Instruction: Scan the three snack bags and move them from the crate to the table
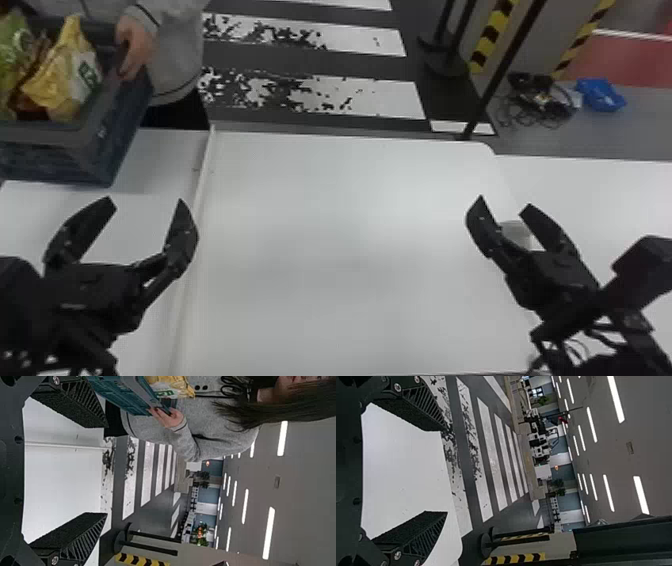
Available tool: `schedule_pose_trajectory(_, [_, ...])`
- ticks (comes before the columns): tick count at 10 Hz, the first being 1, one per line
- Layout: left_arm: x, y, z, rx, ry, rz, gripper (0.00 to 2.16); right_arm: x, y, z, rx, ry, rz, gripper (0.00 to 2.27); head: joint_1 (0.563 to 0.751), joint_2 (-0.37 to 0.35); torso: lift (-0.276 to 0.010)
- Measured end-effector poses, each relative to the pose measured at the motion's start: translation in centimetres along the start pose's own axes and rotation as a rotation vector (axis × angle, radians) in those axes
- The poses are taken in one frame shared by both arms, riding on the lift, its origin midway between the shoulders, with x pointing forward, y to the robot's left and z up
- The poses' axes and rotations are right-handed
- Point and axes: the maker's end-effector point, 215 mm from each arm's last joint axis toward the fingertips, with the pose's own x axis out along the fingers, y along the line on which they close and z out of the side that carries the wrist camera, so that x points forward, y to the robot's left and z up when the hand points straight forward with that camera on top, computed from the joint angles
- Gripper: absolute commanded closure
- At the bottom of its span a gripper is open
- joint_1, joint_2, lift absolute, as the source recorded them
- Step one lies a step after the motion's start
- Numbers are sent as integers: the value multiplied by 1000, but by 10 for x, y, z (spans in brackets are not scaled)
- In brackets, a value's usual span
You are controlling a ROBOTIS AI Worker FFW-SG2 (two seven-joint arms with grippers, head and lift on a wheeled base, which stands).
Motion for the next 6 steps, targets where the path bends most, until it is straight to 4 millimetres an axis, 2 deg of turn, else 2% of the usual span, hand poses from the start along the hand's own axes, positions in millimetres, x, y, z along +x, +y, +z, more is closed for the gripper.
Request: schedule_pose_trajectory(6, [0,-1,3,1,-10,-7,80,-2,0,5,-2,-20,2,147,695,-132,-62])
